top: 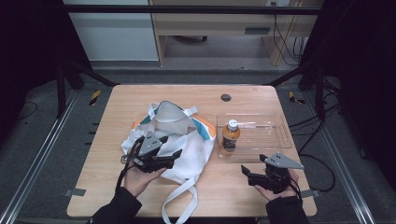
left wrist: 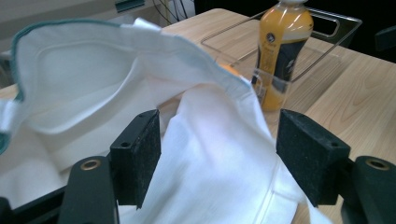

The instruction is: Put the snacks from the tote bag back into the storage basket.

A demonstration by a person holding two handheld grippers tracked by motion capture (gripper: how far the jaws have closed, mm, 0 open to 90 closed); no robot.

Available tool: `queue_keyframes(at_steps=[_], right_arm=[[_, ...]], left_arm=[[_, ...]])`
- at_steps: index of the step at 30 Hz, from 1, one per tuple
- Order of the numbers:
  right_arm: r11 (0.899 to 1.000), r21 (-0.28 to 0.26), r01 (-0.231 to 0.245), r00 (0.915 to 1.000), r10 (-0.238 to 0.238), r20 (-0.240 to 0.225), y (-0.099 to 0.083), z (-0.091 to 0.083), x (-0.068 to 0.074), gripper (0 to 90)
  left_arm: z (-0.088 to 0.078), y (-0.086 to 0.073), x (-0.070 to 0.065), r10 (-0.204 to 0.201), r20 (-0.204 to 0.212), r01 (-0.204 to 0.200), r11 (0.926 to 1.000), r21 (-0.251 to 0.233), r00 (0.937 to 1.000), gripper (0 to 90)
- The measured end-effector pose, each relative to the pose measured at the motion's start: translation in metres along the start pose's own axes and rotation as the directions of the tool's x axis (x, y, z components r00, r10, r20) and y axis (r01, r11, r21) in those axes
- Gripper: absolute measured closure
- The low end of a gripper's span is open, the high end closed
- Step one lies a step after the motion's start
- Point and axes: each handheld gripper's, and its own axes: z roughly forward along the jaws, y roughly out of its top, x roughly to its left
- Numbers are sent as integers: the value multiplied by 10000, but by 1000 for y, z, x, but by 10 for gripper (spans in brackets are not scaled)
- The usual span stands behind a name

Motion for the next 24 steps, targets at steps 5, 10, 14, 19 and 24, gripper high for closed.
queue_keyframes(at_steps=[5,10,14,19,24], right_arm=[[10000,-1,-2,10000,2,42,-1,0,-1,178],[10000,14,62,10000,-62,66,-1,0,-1,178],[10000,71,60,9999,-61,96,-2,1,-3,179],[9998,184,71,9998,-74,166,-3,2,-3,183],[9995,292,151,9997,-157,202,-4,3,-3,185]], left_arm=[[-14,-20,13,-370,-318,371,9993,25,9988,307],[-27,-34,25,-720,-849,715,9974,-92,9938,308],[-38,-44,34,-927,-1199,922,9957,-97,9885,308],[-50,-59,45,-1129,-1591,1121,9936,-141,9808,310],[-58,-72,54,-1218,-1769,1213,9925,-136,9767,310]])
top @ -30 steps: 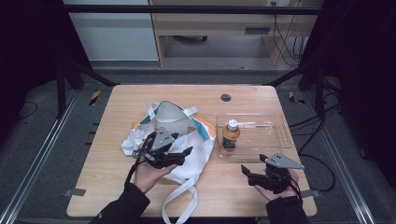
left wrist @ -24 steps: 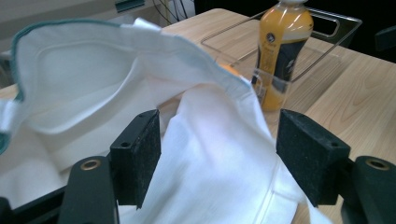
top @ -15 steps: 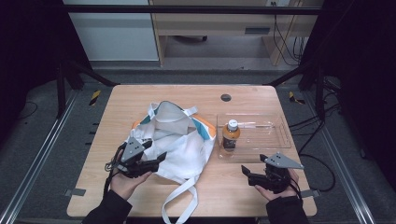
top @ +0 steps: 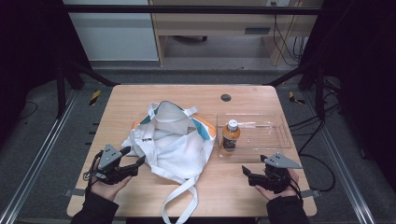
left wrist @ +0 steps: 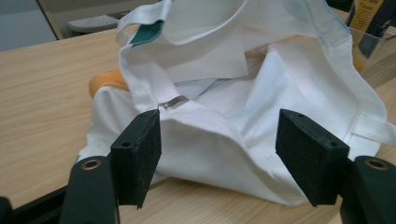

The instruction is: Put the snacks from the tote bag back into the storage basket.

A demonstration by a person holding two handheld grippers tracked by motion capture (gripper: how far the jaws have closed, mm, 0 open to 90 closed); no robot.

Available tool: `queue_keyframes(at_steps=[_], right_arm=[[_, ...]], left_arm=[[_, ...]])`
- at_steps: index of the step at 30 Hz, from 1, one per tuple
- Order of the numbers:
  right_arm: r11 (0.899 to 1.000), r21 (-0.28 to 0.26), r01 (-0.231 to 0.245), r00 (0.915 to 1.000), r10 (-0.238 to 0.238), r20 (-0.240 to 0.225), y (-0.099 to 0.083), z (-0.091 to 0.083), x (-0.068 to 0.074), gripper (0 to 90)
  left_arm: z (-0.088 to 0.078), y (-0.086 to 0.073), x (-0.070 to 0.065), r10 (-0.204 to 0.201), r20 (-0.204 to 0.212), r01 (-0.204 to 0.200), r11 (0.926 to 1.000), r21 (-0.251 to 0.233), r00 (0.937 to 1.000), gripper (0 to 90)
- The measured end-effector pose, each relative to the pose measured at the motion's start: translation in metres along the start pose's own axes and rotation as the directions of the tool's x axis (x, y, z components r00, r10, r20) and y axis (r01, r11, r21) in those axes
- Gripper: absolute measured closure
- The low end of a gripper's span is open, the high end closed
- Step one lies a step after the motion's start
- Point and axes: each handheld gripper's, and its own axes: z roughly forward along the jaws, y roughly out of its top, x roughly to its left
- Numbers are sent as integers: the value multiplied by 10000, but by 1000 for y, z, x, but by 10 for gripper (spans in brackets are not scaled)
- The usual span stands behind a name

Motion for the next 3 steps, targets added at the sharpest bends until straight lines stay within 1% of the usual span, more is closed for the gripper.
queue_keyframes(at_steps=[3], right_arm=[[10000,20,8,10000,-8,-12,-1,0,-1,187]], left_arm=[[-4,-7,6,-139,-47,139,9999,62,9999,310]])
